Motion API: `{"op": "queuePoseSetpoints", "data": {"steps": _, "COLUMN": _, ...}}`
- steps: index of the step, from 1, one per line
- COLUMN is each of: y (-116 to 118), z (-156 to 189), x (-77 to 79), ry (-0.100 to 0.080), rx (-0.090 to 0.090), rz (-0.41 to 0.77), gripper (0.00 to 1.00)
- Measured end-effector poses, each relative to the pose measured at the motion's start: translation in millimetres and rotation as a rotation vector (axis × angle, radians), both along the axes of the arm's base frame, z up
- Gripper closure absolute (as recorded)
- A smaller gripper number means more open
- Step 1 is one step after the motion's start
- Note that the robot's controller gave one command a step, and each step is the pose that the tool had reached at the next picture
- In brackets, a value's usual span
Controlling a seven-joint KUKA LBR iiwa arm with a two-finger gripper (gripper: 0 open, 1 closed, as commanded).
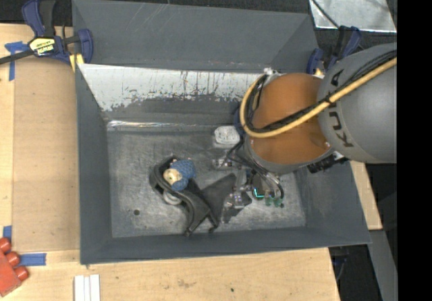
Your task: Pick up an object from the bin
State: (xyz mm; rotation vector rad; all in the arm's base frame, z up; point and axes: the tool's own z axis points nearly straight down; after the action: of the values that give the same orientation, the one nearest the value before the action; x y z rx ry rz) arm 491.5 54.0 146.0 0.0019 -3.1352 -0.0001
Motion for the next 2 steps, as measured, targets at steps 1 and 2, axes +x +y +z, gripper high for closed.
{"op": "queuePoseSetpoints", "data": {"steps": 1, "y": -56.5, "z": -75.6, "x": 23.0, "ry": -0.014, "rx": 0.002, "rz": 0.049, "gripper": 0.0}}
{"op": "queuePoseSetpoints", "data": {"steps": 2, "y": -55.4, "z": -69.6, "x": 28.0, "ry": -0.033, "rx": 0.001, "rz": 0.048, "gripper": 1.0}}
